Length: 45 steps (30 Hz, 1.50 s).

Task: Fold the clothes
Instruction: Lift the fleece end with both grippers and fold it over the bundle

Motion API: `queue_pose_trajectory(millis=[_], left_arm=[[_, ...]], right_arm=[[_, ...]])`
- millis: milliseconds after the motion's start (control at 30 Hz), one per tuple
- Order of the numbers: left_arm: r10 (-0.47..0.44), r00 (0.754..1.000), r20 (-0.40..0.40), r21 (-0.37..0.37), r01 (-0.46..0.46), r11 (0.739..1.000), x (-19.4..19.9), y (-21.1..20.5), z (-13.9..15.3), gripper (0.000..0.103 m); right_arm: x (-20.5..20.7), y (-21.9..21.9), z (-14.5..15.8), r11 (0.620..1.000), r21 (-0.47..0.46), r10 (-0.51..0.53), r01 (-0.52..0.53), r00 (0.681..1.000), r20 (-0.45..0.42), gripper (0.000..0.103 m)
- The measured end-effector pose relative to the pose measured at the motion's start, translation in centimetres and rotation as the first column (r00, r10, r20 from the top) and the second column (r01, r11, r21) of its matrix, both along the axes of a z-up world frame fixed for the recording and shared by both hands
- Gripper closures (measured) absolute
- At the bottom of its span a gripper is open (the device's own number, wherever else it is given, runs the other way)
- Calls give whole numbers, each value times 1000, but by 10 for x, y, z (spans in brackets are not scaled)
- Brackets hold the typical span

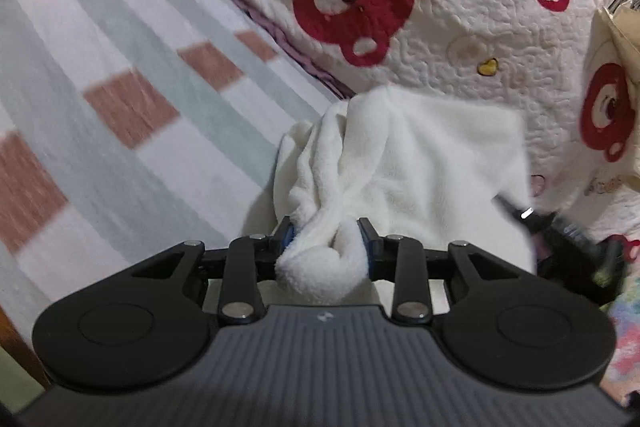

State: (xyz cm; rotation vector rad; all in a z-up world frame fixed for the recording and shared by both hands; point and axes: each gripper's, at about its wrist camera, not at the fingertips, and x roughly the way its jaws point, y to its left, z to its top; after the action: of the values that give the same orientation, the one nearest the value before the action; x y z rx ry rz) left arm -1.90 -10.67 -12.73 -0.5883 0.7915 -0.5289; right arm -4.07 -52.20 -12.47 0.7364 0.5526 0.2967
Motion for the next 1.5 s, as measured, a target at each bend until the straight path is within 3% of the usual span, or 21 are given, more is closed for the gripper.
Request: queue_pose_trajectory(millis=[100, 133, 200, 300, 333, 500, 600, 700, 833, 967, 1067, 1100, 1133, 1200, 1267, 1367, 1500], left_arm=[[-30, 998, -53, 114, 36, 993, -1, -21, -10, 66], [-23, 997, -80, 139, 34, 990, -3, -24, -11, 60], [0, 993, -117, 159, 19, 987, -11, -21, -8, 59], [9, 991, -135, 143, 10, 990, -25, -9, -2, 50], [4, 986, -165, 118, 15, 993, -25, -7, -6, 44], [-25, 953, -301, -53, 9, 999, -26, 1, -28, 38], [-8, 967, -255, -50, -5, 999, -28, -8, -32, 27], [42, 979, -198, -1, -43, 999, -29, -19, -37, 26], [68, 989, -128, 5, -68, 998, -27, -25, -38, 28], [63, 984, -165, -101, -80, 992, -14, -18, -48, 45], [32, 994, -102, -50, -37, 998, -11, -26, -41, 59], [19, 998, -67, -10, -20, 1000, -12, -30, -35, 62], [5, 1000, -26, 40, -4, 999, -14, -35, -28, 64], [-24, 999, 45, 120, 19, 993, -19, -41, -13, 66], [-16, 999, 51, 84, 12, 996, -19, -32, -5, 67], [24, 998, 53, -34, -23, 999, -17, -9, 8, 67], [73, 992, 103, -98, -63, 993, -20, 16, 33, 67]], right_arm=[[-2, -5, -12, 999, -32, -11, 10, 998, -55, 60], [-2, -7, -15, 999, -42, -15, 12, 997, -72, 60], [-3, -9, -23, 998, -60, -22, 16, 994, -106, 60], [-4, -13, -34, 996, -88, -34, 20, 987, -156, 57], [-4, -15, -35, 996, -85, -33, 19, 985, -170, 56], [-8, -23, -33, 999, -48, -31, 21, 978, -208, 53], [-17, -26, -37, 999, -1, -32, 32, 977, -213, 50], [-26, -30, -43, 998, 54, -30, 43, 975, -220, 45], [-29, -28, -55, 991, 123, -19, 50, 969, -246, 36], [-23, -20, -63, 993, 112, -1, 33, 963, -269, 21], [-6, -16, -73, 991, 133, 20, 16, 964, -264, 15], [0, -16, -77, 987, 158, 19, 22, 967, -252, 18], [1, -12, -71, 989, 147, 21, 12, 974, -227, 34], [2, -2, -51, 996, 93, 32, -17, 986, -165, 48], [2, 8, -31, 998, 37, 47, -43, 994, -104, 55], [1, 25, 6, 996, -46, 78, -79, 997, -29, 56], [6, 58, 65, 978, -156, 150, -141, 987, 52, 56]])
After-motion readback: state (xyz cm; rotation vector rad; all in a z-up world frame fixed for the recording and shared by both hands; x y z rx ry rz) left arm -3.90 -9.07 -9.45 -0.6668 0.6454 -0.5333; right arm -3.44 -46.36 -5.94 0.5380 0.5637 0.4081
